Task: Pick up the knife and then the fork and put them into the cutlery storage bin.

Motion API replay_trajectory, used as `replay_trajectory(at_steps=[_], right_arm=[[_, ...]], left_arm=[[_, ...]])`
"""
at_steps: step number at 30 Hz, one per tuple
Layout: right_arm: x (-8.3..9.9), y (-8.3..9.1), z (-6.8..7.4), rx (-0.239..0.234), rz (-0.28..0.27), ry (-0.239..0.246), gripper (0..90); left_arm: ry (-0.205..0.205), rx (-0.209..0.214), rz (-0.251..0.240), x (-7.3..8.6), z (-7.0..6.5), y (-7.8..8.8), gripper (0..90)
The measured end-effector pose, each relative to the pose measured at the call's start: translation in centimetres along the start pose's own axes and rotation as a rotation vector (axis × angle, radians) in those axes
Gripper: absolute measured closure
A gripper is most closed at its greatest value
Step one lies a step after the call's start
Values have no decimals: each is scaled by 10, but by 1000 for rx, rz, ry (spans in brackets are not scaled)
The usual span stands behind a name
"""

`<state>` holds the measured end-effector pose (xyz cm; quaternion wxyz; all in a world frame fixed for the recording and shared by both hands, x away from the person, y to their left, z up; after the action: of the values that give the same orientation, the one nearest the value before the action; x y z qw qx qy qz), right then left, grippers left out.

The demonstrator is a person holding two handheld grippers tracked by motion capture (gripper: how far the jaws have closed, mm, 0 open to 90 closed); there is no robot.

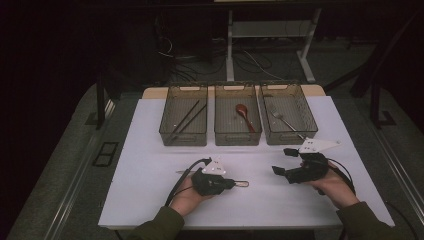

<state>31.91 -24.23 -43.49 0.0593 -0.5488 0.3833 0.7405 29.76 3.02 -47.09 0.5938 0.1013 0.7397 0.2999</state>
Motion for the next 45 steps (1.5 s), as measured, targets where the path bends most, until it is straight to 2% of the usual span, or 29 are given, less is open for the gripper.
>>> replay_trajectory(at_steps=[2,5,9,15,19,22,25,28,33,37,45], right_arm=[[-2,-1,2,-16,31,23,183],[-5,-5,6,-23,71,64,190],[-14,-15,14,-79,143,90,252],[-23,-34,30,-132,228,132,341],[-31,-53,42,-167,297,191,410],[-36,-68,49,-180,345,235,412],[-43,-84,58,-216,385,265,425],[-49,-99,68,-219,433,305,442],[-54,-123,83,-261,537,365,541],[-57,-136,93,-284,590,394,602],[-58,-157,105,-294,716,442,691]], left_arm=[[29,-5,-35,0,-1,10,792],[42,-16,-46,6,-1,24,709],[90,-48,-79,14,0,41,584],[109,-112,-110,23,5,63,418],[119,-153,-122,31,6,77,318],[133,-181,-130,36,7,85,248],[141,-198,-133,41,9,89,184],[144,-216,-135,44,12,91,135],[150,-232,-122,46,16,92,75],[153,-234,-119,46,16,89,14],[153,-234,-118,46,16,88,0]])
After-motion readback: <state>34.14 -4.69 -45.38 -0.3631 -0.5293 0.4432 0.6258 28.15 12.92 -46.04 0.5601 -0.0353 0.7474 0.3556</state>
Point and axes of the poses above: each handheld gripper's, and its own axes: y roughly backward along the jaws, x roughly out of its underside, z roughly to its left, the point moved 4 cm from there along -y, roughly forward along the jaws, and after that the axes turned 4 degrees about -z, right-handed, at the moved point
